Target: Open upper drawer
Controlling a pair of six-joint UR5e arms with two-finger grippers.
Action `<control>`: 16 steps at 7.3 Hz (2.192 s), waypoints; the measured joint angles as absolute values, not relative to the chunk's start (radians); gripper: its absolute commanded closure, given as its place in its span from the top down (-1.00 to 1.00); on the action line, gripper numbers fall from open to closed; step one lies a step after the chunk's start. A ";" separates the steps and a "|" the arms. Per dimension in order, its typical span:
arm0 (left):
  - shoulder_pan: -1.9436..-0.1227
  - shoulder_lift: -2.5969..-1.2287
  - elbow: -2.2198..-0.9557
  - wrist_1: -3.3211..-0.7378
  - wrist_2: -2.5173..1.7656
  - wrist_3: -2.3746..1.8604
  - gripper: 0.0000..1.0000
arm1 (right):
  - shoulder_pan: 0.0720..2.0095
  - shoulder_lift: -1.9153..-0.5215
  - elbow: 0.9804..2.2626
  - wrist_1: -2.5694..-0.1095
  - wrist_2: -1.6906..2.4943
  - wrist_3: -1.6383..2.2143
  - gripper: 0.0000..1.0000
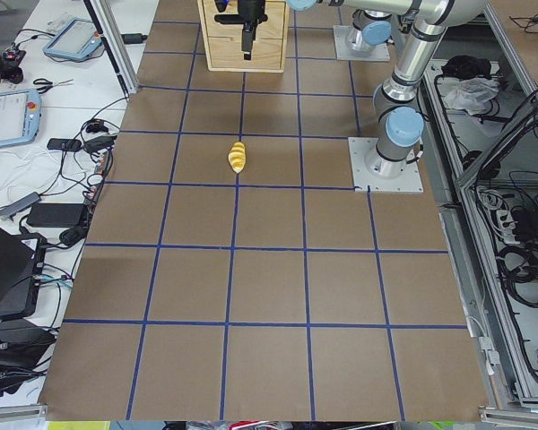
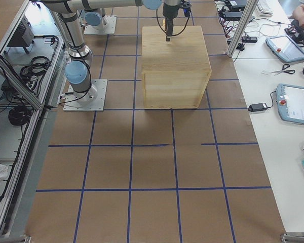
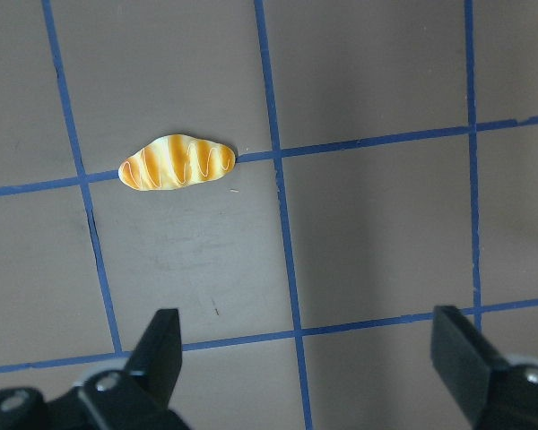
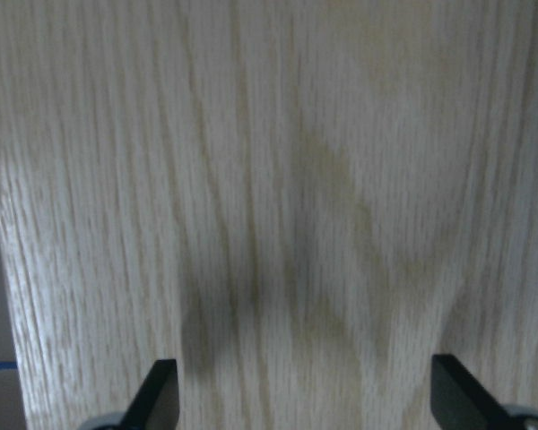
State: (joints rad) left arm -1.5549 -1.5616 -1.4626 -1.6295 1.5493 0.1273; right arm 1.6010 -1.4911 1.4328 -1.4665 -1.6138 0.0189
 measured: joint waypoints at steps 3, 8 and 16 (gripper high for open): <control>-1.553 -1.554 -1.476 -1.629 1.548 0.129 1.00 | 1.600 -1.491 1.433 -1.466 -1.614 0.020 1.00; -1.592 -1.657 -1.474 -1.523 1.484 -0.071 1.00 | 1.601 -1.491 1.433 -1.466 -1.614 0.019 1.00; -1.895 -1.880 -1.484 -1.133 1.195 -0.469 1.00 | 1.601 -1.491 1.433 -1.467 -1.614 0.019 1.00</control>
State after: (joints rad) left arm -1.8950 -1.8797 -1.4839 -1.1333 1.1954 -0.4688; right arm 1.6012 -1.4910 1.4328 -1.4665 -1.6138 0.0191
